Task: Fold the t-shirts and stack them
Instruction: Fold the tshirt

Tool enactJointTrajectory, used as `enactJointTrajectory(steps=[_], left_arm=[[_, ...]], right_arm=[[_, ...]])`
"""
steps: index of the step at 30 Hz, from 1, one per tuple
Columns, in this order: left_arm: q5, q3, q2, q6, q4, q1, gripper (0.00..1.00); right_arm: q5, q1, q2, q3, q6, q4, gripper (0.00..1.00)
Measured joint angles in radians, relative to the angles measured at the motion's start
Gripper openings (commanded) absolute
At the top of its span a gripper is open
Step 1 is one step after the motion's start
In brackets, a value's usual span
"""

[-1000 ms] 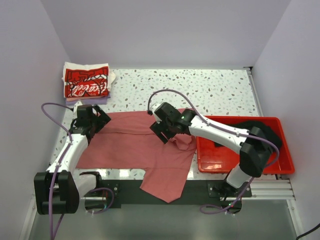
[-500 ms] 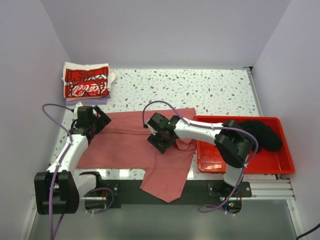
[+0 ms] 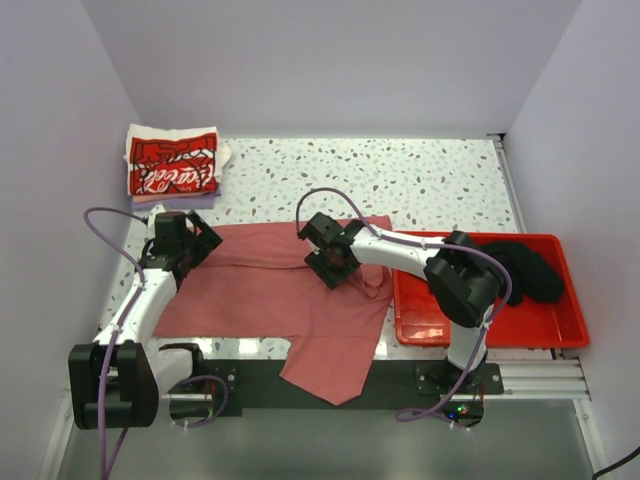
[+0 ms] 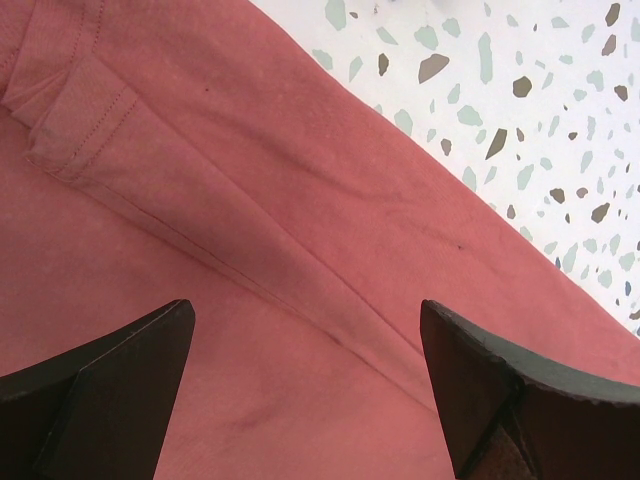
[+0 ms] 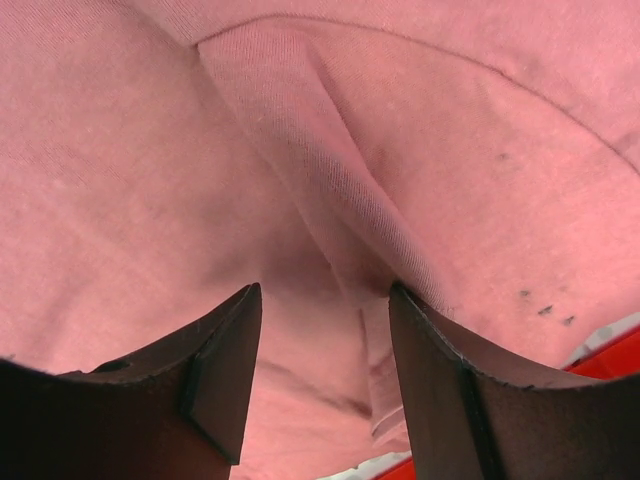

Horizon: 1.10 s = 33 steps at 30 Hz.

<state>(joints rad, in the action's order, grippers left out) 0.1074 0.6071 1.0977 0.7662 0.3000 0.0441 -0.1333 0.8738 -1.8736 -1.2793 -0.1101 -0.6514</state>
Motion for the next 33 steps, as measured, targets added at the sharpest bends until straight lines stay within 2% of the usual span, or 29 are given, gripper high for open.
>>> enactJointTrajectory(steps=[8,14,21,28,33], left_arm=[[0.0,0.0,0.005,0.0,-0.001,0.0,1.0],[0.0,0.0,0.009,-0.001,-0.003,0.0,1.0],[0.0,0.0,0.013,-0.001,-0.004,0.0,1.0],[0.0,0.0,0.013,-0.001,-0.004,0.0,1.0],[0.0,0.0,0.013,-0.001,-0.004,0.0,1.0]], right_arm=[[-0.014,-0.006,-0.002,-0.02,0.02,-0.005,0.49],[-0.034,-0.015,-0.015,-0.022,0.025,-0.01,0.49],[-0.037,-0.029,-0.02,-0.022,0.031,-0.011,0.29],[-0.031,-0.031,-0.02,-0.022,0.034,-0.016,0.01],[-0.008,-0.031,-0.018,-0.022,0.031,-0.027,0.0]])
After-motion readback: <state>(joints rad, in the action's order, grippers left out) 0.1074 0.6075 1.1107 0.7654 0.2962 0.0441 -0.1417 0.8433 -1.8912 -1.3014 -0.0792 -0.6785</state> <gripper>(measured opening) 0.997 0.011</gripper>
